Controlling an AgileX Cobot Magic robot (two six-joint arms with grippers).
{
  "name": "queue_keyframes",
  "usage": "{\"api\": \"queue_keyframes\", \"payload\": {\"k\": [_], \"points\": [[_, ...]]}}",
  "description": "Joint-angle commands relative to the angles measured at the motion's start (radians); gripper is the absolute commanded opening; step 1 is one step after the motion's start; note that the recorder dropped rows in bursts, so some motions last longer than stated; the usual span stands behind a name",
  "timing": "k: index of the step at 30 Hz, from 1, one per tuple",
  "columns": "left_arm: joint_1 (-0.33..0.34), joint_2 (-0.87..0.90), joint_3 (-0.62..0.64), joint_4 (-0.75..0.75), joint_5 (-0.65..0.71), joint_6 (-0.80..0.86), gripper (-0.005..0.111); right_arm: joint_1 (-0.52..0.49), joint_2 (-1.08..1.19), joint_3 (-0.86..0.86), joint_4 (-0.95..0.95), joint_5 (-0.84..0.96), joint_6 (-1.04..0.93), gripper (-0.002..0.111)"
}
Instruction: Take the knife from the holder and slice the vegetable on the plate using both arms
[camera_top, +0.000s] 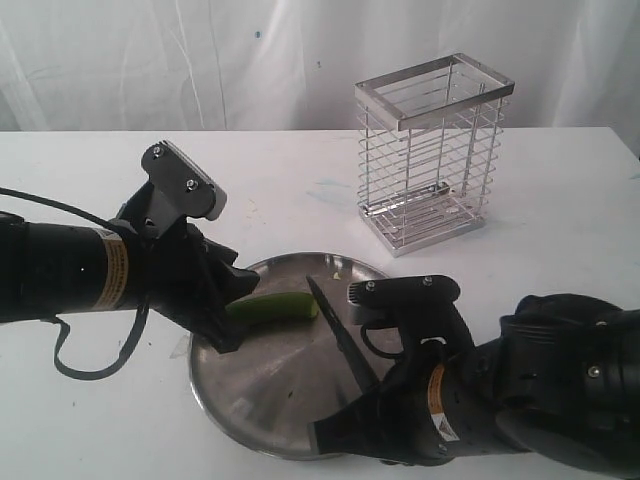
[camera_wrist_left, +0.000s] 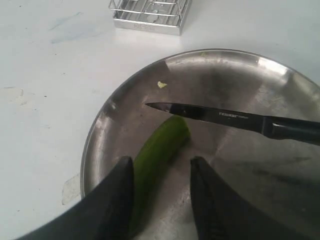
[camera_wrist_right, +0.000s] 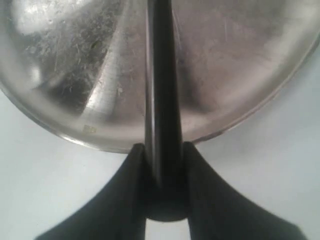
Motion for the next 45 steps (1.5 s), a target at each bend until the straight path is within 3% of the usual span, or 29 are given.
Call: {"api": "queue_keyframes", "payload": {"k": [1,27,33,36,41,45], "points": [[-0.007,-0.003,-0.004,0.009,0.009,0.0,0.043,0.003,-0.029,0.002,-0.014,-0.01,-0.001,0.0],[-0.007,-0.003,-0.004,0.009,0.005,-0.032,0.043,0.01,0.036,0.002,-0.026,-0.009,-0.011,0.0],[-0.007,0.001,-0.009,-0.088,-0.055,-0.008,0.042,0.01,0.036,0.002,-0.026,-0.011,-0.022,0.0],[-0.007,0.03,-0.035,-0.124,-0.055,0.001,0.035,0.01,0.036,0.002,-0.026,-0.013,-0.024,0.0],[-0.007,0.112,-0.083,-0.137,-0.164,0.001,0.001,0.01,0.036,0.002,-0.026,-0.015,-0.029,0.0],[-0.007,0.198,-0.134,-0.149,-0.169,-0.024,0.0,0.01,0.036,0.002,-0.026,-0.017,-0.034,0.0]]}}
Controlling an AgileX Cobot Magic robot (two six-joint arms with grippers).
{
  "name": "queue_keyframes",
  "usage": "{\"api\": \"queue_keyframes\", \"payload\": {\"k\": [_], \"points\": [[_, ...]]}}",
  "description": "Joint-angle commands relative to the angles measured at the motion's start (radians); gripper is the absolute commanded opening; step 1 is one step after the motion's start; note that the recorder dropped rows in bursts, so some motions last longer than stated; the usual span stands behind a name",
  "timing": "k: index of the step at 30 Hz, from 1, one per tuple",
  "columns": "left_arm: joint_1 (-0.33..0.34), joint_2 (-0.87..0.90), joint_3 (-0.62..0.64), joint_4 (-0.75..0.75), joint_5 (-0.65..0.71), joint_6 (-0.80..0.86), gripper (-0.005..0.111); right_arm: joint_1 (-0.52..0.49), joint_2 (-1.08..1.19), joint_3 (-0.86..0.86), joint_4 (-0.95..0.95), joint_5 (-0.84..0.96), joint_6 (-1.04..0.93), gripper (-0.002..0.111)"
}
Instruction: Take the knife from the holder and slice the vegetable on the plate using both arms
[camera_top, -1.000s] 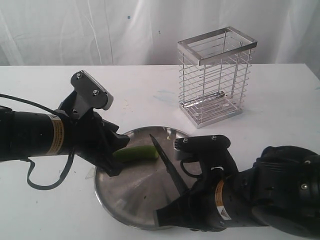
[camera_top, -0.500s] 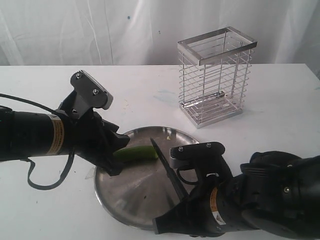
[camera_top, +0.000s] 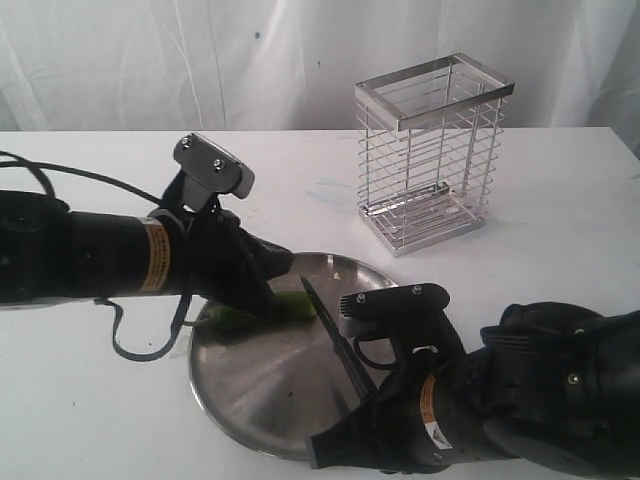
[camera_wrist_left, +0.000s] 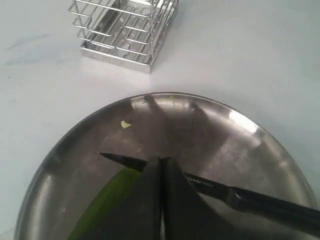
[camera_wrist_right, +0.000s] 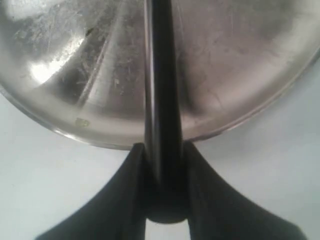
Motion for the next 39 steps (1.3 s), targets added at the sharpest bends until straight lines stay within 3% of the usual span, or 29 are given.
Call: {"api": "queue_keyframes", "payload": {"k": [1,10,14,20,25,32,39], "points": [[-0.004,0.101,-0.069,-0.014,-0.03,-0.02,0.0,0.001,0.002,0.002,-0.009,-0.013,-0.014,0.0],[-0.004,0.238,-0.157,-0.014,-0.031,-0.041,0.0,0.001,0.002,0.002,-0.011,-0.013,-0.015,0.0],[-0.004,0.246,-0.163,-0.017,-0.123,-0.041,0.0,0.001,0.002,0.002,-0.011,-0.013,-0.015,0.0],[-0.004,0.274,-0.17,0.02,-0.072,-0.045,0.0,0.001,0.002,0.002,-0.011,-0.013,-0.018,0.0],[-0.002,0.437,-0.174,-0.02,-0.084,-0.03,0.0,0.001,0.013,0.002,-0.011,-0.011,-0.029,0.0],[-0.002,0.337,-0.215,-0.025,-0.065,-0.018,0.0,0.001,0.028,0.002,-0.009,-0.007,-0.035,0.0],[-0.002,0.192,-0.205,0.019,0.165,0.002,0.0,0.001,0.028,0.002,-0.011,-0.013,-0.037,0.0]]}}
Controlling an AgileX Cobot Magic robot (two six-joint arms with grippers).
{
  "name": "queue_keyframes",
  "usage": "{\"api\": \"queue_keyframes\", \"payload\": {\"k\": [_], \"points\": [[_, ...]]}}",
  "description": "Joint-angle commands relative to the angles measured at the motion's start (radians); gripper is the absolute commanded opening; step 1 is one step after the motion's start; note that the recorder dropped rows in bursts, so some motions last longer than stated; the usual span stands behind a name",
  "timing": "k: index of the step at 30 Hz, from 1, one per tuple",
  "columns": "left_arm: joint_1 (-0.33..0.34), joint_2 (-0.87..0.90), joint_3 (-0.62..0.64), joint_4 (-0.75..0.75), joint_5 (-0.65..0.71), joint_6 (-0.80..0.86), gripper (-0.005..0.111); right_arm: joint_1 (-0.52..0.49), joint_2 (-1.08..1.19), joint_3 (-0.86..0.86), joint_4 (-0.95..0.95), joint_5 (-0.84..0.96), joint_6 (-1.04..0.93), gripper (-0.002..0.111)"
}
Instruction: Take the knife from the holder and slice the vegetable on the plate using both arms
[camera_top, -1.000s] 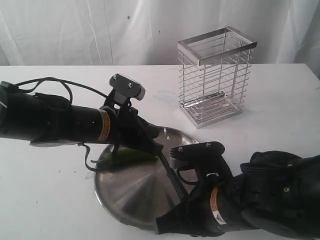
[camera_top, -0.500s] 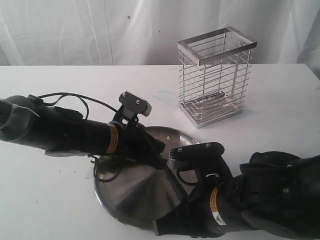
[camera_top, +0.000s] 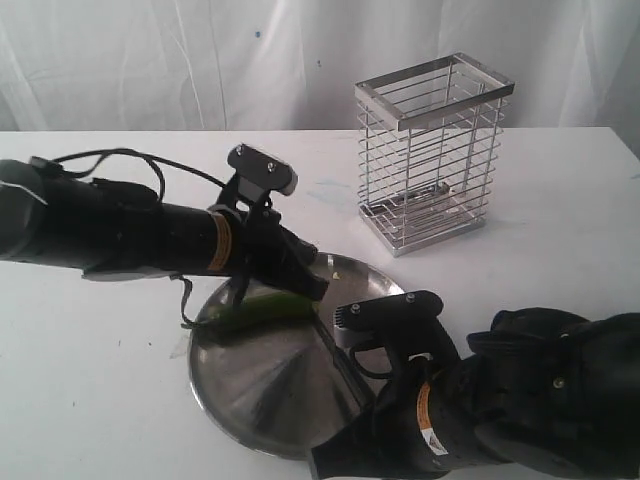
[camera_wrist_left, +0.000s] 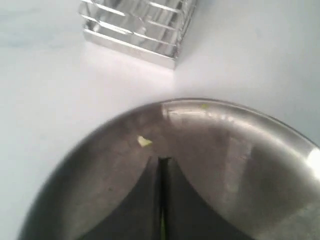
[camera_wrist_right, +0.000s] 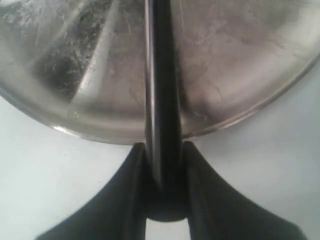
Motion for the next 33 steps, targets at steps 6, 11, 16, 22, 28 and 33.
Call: {"api": "queue_keyframes", "payload": {"k": [6,11,16,22,28,33], "points": [[-0.001,-0.049,0.058,0.088,0.129,0.007,0.0,-0.001,0.001,0.0,-0.014,-0.015,-0.013,0.0],[-0.001,-0.012,0.069,0.09,0.087,0.007,0.0,-0.001,0.001,0.0,-0.015,-0.013,-0.013,0.0],[-0.001,0.03,0.069,0.088,0.071,0.01,0.0,-0.001,0.001,0.0,-0.015,-0.013,-0.013,0.0],[-0.001,0.087,0.067,0.088,0.071,0.033,0.0,-0.001,0.001,0.0,-0.015,-0.012,-0.013,0.0],[-0.001,0.109,0.032,0.063,0.128,0.053,0.0,-0.001,0.001,0.0,-0.011,0.035,-0.02,0.0],[-0.001,0.111,0.003,0.063,0.14,0.053,0.0,-0.001,0.001,0.0,0.026,0.089,-0.059,0.0]]}}
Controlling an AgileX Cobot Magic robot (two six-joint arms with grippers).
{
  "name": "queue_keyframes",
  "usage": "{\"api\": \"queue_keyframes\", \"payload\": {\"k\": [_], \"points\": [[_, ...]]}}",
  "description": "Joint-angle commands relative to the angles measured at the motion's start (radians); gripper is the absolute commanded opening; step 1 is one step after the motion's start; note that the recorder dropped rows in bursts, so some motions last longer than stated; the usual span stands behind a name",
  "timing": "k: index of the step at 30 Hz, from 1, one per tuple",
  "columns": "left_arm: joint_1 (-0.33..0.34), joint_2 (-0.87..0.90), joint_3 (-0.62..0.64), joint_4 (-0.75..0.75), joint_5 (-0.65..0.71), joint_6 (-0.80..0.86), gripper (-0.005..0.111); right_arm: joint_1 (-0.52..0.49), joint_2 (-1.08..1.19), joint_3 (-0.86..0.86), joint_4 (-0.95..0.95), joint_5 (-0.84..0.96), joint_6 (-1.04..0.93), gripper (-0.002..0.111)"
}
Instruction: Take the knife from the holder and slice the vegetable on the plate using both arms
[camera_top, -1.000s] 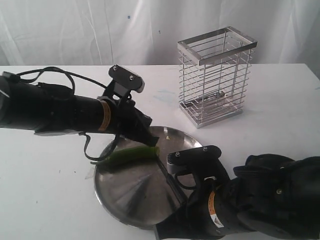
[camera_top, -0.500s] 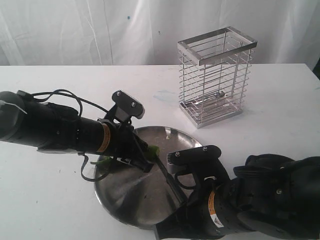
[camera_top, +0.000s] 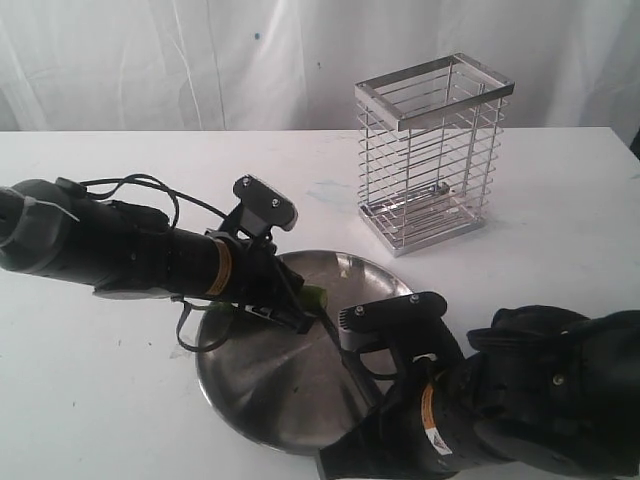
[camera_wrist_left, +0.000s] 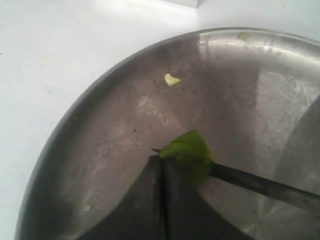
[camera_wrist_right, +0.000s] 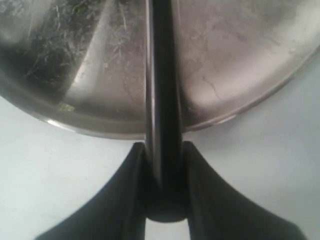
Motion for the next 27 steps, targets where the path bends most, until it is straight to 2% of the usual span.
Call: {"api": "queue_keyframes", "payload": {"k": [1,12,27], "points": [[-0.005,0.034,-0.009,0.011,0.075,0.002,0.0,-0.001,-0.001,0.0,0.038,0.06,-0.064,0.0],[-0.005,0.04,-0.003,0.006,0.127,-0.002,0.0,-0.001,-0.001,-0.004,0.043,0.059,-0.077,0.0],[-0.005,0.04,0.039,0.012,0.129,-0.042,0.0,-0.031,0.021,-0.068,-0.189,0.167,0.044,0.0]]}}
